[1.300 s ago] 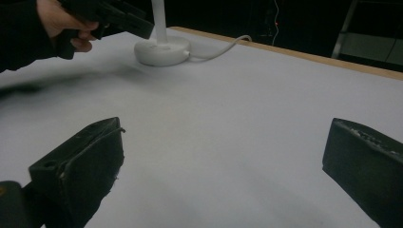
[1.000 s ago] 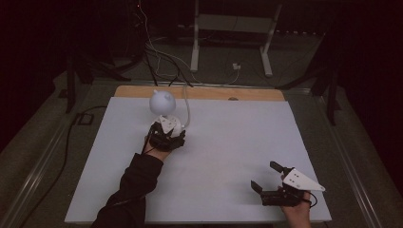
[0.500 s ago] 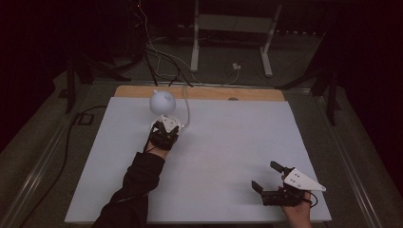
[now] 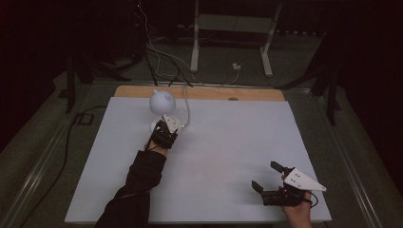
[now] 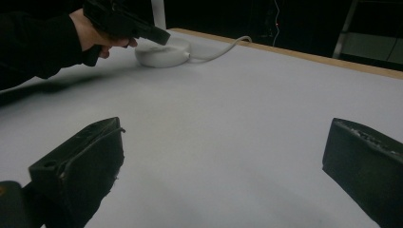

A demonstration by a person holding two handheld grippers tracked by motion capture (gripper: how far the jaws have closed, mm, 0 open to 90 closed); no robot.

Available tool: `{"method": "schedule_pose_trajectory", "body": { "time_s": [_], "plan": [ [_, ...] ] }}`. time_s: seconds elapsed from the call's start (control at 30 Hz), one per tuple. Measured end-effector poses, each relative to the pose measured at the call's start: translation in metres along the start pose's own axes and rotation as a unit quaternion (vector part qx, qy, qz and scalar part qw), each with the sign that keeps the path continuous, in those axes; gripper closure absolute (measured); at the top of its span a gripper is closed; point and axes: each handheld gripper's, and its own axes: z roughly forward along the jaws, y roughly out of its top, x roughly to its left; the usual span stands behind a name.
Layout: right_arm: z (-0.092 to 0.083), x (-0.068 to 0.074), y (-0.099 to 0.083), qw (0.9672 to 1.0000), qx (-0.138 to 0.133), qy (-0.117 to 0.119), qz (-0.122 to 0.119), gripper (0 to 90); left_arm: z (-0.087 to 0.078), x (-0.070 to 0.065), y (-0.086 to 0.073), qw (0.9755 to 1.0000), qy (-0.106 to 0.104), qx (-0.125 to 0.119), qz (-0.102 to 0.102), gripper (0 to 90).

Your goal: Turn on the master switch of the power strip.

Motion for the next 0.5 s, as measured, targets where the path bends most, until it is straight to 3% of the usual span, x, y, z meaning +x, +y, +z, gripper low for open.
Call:
{"method": "schedule_pose_trajectory", "body": {
  "time_s": [0.07, 0.13, 0.3, 0.37, 0.5],
  "plan": [
    [-0.0003, 0.0, 0.0001, 1.0, -0.001, 0.0, 0.0, 0.0, 0.0013, -0.0001, -0.0004, 0.9998, 0.012, 0.007, 0.012, 90.0],
    [-0.0003, -0.0003, -0.0001, 1.0, 0.0, 0.0, 0.0, 0.0, 0.0029, -0.0002, -0.0006, 0.9999, 0.009, 0.007, 0.011, 90.0],
    [-0.0002, -0.0005, -0.0003, 1.0, 0.0, 0.001, 0.0, 0.0, 0.0054, -0.0012, -0.0016, 0.9992, 0.02, 0.015, 0.031, 90.0],
    [-0.0001, -0.0004, -0.0003, 1.0, 0.0, 0.001, 0.0, 0.0, 0.0063, -0.0004, -0.0021, 0.9995, 0.017, 0.013, 0.023, 90.0],
    [0.0002, -0.0003, -0.0005, 1.0, 0.002, 0.002, 0.001, 0.0, 0.0066, 0.0002, -0.0021, 0.9994, 0.018, 0.015, 0.025, 90.0]
  ]
}}
